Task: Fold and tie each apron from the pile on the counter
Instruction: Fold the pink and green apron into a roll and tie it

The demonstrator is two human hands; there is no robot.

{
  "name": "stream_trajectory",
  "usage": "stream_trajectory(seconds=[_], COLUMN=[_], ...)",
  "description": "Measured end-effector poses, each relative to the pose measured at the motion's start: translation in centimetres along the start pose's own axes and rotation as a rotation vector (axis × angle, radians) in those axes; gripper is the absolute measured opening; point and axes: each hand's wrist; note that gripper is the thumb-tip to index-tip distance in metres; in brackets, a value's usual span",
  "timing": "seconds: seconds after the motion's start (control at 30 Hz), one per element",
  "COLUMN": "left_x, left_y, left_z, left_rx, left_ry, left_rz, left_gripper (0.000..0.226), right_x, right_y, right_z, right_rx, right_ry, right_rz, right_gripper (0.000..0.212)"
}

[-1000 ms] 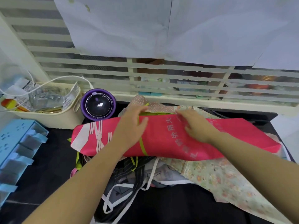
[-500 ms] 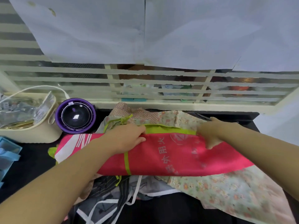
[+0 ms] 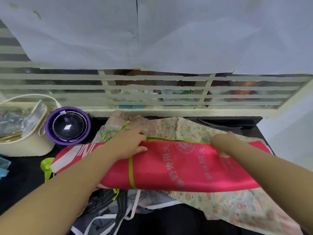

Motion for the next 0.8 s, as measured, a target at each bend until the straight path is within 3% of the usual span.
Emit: stream_trajectory(seconds=[0.13, 0.33, 0.43, 0.5, 0.6, 0.67, 0.73, 0.8], left_x=[0.7, 1.1, 1.3, 1.3, 2.1, 3.3, 4.0, 4.0], left_y=[0.5, 0.3, -0.1, -0.6, -1.9, -2.5, -3.3, -4.6], left_z=[-0.1, 0.3, -0.1, -0.9, -3.3, -5.2, -7.2, -9.3], left_rx=[-0.04, -0.031, 0.049, 0.118, 0.039, -0.097, -0.25, -0.544], left_ry=[-0.157, -0.388, -0.388, -0.288, -0.211, -0.13, -0.028, 0.086], left_rz=[-0.008, -0.064, -0.034, 0.032, -0.017, -0.115, -0.208, -0.255], left_gripper=[0.019, 0.019, 0.03, 0.031, 0.023, 0.031, 0.032, 0.032], right_x=[-0.3, -1.6, -1.8, -2.1, -3.3, -4.1, -4.4, -4.4], right_y=[0.7, 0.8, -0.4, -1.3, -2.9, -3.6, -4.4, -5.7], right_z=[1.3, 1.4, 0.5, -0.4, -2.4, -3.9, -5.1, -5.8], right_rx=[-0.14, -0.05, -0.048, -0.121, -0.293, -0.452, -0.755, -1.171], right_ry=[0.227, 0.64, 0.57, 0.535, 0.587, 0.631, 0.601, 0.556], right_rz=[-0.063, -0.101, -0.143, -0.155, -0.199, -0.191, -0.209, -0.239], right_gripper=[0.033, 0.039, 0.012, 0.025, 0.023, 0.013, 0.01, 0.01])
Point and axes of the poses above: each hand's wrist, its own y-axis towards the middle knuckle, its own z-axis out of the palm, x = y × z, and after that the axes turned 11 degrees about y, right-handed
